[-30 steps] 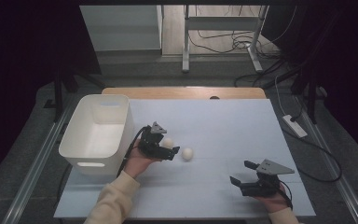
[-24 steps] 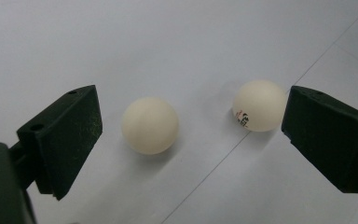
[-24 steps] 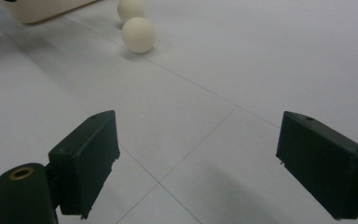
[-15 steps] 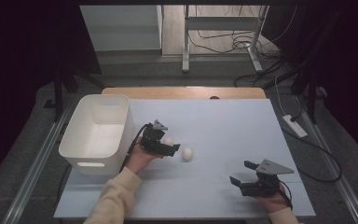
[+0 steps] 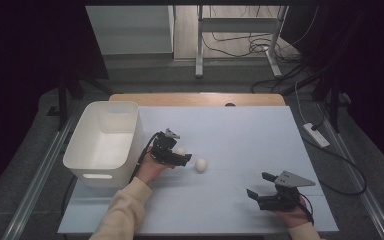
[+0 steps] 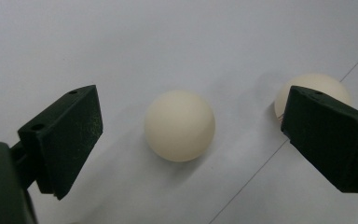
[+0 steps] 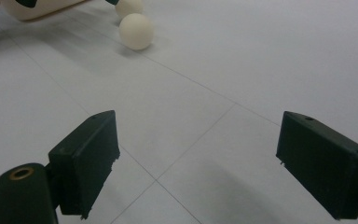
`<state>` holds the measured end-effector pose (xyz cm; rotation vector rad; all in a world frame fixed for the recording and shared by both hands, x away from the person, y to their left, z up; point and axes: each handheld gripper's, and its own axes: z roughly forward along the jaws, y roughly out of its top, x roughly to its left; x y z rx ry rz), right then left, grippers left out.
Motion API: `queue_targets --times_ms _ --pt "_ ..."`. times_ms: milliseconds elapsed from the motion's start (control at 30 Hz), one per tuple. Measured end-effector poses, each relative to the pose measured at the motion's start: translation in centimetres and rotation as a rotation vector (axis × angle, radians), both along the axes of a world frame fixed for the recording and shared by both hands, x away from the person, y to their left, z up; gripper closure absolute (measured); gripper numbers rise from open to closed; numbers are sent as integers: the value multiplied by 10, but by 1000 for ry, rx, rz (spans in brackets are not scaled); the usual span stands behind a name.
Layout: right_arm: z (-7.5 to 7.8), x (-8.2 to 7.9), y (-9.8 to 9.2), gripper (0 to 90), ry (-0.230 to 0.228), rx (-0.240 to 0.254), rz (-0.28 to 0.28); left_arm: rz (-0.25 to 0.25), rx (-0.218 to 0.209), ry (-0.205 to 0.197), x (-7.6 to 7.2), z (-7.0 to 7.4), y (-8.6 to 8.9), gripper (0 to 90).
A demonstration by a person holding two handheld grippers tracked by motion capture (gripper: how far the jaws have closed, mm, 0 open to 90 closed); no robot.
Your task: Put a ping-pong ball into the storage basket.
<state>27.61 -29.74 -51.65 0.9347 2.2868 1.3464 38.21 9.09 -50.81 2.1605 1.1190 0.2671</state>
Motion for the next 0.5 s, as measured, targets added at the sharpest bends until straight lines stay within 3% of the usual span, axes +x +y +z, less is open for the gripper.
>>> queue_targets --times_ms 500 --pt "0 0 -1 126 -1 -3 0 15 17 32 8 -10 0 89"
